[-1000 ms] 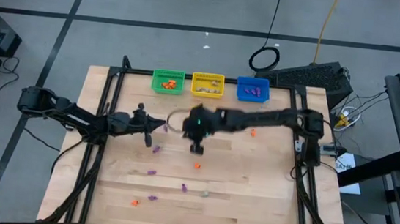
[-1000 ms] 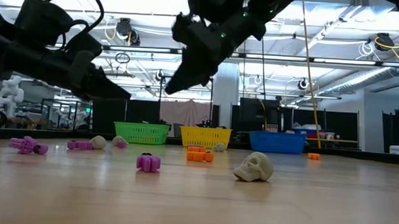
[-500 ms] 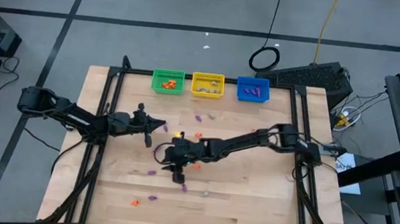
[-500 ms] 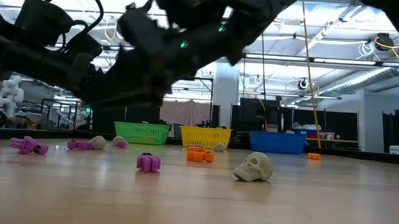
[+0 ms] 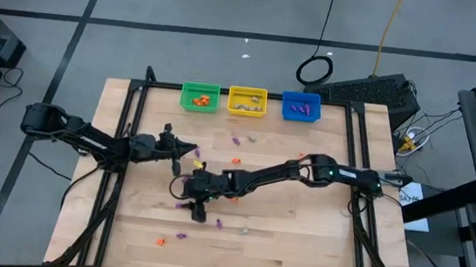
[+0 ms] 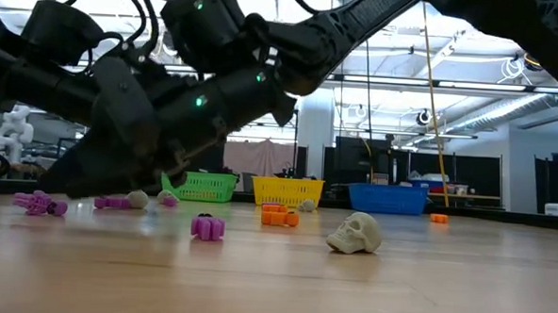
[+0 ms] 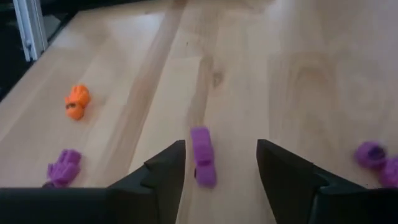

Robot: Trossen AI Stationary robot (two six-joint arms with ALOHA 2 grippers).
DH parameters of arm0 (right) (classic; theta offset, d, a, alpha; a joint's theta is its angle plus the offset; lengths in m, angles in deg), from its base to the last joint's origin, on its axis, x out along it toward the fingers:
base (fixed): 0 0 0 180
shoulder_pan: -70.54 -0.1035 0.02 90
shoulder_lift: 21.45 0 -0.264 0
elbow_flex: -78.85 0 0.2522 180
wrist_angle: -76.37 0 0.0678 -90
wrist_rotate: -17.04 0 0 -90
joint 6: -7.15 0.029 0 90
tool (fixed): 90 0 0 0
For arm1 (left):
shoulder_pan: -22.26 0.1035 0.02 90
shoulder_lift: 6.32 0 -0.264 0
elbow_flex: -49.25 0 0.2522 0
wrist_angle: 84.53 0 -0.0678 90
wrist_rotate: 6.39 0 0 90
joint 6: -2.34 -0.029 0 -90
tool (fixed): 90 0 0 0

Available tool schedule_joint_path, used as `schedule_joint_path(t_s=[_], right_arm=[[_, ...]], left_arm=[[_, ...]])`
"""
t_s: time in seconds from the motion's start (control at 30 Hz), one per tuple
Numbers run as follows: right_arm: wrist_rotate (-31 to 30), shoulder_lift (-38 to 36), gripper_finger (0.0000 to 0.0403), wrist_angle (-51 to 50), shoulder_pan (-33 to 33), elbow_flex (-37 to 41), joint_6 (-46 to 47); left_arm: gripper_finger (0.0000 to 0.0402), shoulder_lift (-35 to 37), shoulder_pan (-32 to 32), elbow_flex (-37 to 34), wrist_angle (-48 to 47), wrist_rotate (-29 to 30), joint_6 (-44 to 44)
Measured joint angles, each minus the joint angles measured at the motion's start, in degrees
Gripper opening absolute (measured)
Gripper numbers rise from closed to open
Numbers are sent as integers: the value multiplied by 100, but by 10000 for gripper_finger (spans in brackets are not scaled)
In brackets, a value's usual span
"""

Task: Sort Halloween decoration
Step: Put the violet skeleton toy into the blue bin

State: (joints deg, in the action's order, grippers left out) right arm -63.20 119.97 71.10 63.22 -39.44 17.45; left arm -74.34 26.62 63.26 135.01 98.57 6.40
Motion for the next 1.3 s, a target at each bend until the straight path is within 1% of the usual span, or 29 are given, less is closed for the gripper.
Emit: schedule_joint_path(t_s=[0.07, 0.23, 0.37, 0.47, 0.63, 0.7, 0.9, 1.03, 1.1, 1.13, 1.23, 1.3], right_arm=[[102, 79, 178, 38, -2, -5, 52], [104, 199, 163, 129, -7, -16, 104], [99, 246, 140, 135, -5, -22, 100], [82, 252, 105, 122, -10, -22, 30], [59, 255, 30, 36, -46, -22, -115], [59, 199, 12, -104, -57, -22, -257], [132, -215, 14, -977, -95, 5, -622], [120, -597, 7, -1408, -93, 7, -940], [53, -846, 7, -1891, -88, 4, -1113], [-70, -954, 7, -2143, -84, 4, -1194], [-700, -1333, 7, -3128, -84, 29, -1468], [-1063, -1642, 6, -3577, -70, 130, -1594]], left_arm=[[0, -1, 1, 0, 2, 2, -1], [0, -2, 0, -4, 15, 7, 4], [0, -2, 2, -4, 20, 9, 4], [0, -2, 1, -4, 24, 9, 4], [0, -2, 0, -4, 24, 10, 6], [0, -2, 1, -4, 23, 9, 9], [0, -2, 2, -4, 12, 11, 8], [0, -2, 0, -4, -9, 10, 8], [0, -2, 0, -4, -7, 11, 8], [0, -2, 2, -4, -7, 9, 8], [0, -2, 1, -4, -7, 11, 8], [0, -2, 2, -4, -5, 11, 8]])
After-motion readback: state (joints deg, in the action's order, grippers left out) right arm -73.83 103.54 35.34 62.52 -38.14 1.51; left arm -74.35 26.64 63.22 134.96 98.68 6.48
